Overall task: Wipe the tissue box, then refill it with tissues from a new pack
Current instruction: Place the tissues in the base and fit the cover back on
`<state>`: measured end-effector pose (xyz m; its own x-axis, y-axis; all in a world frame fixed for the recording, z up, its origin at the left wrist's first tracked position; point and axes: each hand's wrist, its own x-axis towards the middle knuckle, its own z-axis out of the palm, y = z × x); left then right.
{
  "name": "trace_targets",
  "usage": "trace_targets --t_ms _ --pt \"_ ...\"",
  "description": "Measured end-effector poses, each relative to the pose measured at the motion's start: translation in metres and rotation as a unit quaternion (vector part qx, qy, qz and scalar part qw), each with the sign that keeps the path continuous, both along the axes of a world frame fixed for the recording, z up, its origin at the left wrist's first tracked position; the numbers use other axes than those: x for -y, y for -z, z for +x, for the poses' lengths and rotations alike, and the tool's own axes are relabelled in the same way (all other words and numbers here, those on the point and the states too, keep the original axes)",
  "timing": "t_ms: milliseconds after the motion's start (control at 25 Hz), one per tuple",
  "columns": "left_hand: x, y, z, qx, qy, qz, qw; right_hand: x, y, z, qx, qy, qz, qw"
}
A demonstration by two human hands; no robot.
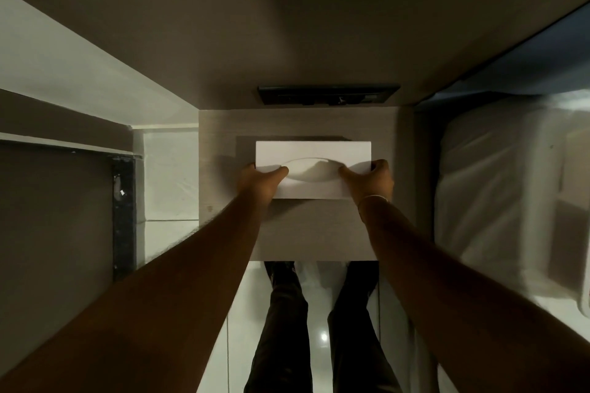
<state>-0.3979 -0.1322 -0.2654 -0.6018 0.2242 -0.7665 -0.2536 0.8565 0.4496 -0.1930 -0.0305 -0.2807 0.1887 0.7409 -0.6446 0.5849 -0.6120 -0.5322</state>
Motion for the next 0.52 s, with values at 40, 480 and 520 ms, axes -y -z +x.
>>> trace_targets --t_ms 40,480,520 --pt "-0.001 0.002 -0.001 0.001 0.006 -0.003 1.0 0.0 0.0 0.0 -0.003 0.0 -0.001 1.0" --pt "-0.003 0.012 -0.002 0.012 0.027 0.0 1.0 0.0 0.0 0.003 -0.007 -0.021 -0.008 1.0" --pt "-0.003 0.012 -0.001 -0.005 0.029 -0.004 1.0 -0.001 0.0 0.003 -0.007 -0.024 -0.007 1.0"
